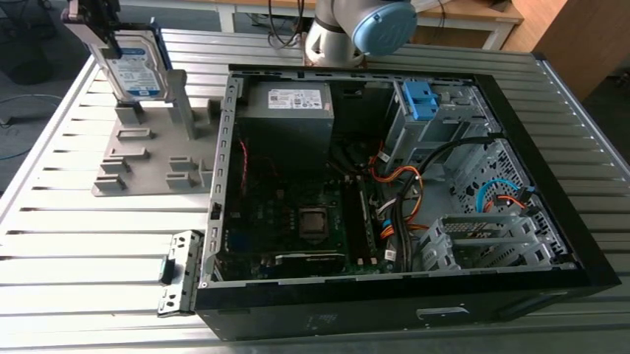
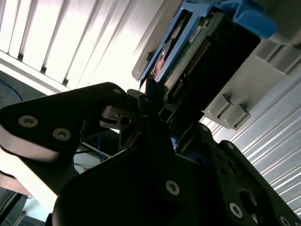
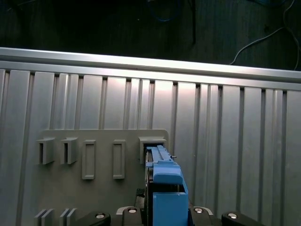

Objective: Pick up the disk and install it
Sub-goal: 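Pick up the disk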

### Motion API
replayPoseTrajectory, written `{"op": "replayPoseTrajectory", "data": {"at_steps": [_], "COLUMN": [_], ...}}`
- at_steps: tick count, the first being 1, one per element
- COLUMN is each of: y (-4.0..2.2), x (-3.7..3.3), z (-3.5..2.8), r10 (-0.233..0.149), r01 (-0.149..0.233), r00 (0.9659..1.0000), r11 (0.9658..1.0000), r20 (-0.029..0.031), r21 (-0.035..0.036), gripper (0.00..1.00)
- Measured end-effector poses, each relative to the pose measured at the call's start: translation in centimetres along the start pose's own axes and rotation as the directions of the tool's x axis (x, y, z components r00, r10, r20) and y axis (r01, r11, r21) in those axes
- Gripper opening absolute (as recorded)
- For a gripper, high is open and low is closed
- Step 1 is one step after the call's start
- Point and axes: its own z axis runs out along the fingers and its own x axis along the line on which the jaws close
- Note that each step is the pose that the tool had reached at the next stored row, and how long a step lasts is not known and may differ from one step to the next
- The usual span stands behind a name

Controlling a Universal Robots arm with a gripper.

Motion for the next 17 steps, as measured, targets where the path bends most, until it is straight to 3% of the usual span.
{"op": "replayPoseTrajectory", "data": {"at_steps": [17], "y": [0.02], "x": [-0.06], "z": [-0.82], "r10": [0.0], "r01": [0.0], "r00": [1.0], "r11": [1.0], "r20": [0.0001], "r21": [0.0002], "gripper": [0.36]}}
